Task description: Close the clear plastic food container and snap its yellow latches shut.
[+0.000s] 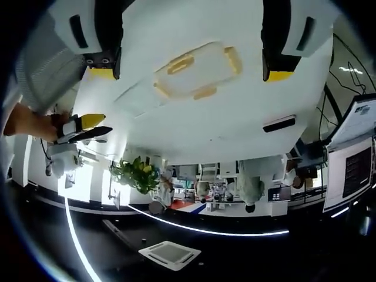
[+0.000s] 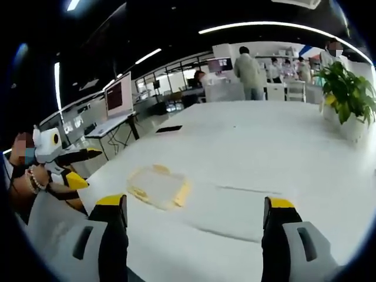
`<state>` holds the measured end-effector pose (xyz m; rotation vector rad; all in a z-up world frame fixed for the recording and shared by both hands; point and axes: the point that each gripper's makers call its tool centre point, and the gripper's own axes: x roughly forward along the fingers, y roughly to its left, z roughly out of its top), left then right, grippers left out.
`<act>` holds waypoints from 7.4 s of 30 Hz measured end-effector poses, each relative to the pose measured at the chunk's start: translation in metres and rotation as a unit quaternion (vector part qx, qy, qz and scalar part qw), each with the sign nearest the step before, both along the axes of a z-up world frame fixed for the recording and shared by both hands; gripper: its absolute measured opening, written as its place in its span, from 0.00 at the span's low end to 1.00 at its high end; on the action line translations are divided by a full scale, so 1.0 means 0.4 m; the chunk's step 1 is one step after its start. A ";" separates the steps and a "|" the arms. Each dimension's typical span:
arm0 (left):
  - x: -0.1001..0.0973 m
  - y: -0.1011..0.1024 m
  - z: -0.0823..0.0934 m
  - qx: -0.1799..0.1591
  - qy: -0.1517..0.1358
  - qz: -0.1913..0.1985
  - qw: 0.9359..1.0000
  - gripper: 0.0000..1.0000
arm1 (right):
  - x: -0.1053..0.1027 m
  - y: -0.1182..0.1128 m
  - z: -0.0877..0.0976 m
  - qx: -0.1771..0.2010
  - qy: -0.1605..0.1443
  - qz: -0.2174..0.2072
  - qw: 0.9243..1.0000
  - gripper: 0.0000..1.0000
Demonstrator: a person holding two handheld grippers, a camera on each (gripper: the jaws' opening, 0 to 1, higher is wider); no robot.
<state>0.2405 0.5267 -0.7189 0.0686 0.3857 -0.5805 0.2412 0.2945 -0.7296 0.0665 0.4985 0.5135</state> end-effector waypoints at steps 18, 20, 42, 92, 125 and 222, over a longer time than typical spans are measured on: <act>0.041 0.113 -0.153 0.203 0.135 -0.216 0.946 0.96 | 0.045 0.147 -0.052 -0.192 0.022 0.321 0.927 0.73; 0.062 0.108 -0.164 0.227 0.137 -0.240 0.934 0.93 | 0.052 0.168 -0.062 -0.200 0.032 0.356 0.912 0.69; 0.172 0.056 -0.295 0.363 0.193 -0.418 0.810 0.68 | 0.140 0.203 -0.242 -0.309 0.109 0.476 0.816 0.60; 0.176 0.052 -0.281 0.388 0.176 -0.433 0.794 0.33 | 0.158 0.234 -0.253 -0.353 0.079 0.504 0.784 0.34; 0.156 -0.370 -0.101 0.396 0.148 -0.420 0.803 0.34 | 0.135 -0.177 -0.041 -0.342 0.029 0.504 0.793 0.34; 0.143 -0.555 -0.132 -0.052 0.520 -0.030 0.852 0.41 | 0.121 -0.342 -0.137 0.050 0.434 0.124 0.891 0.23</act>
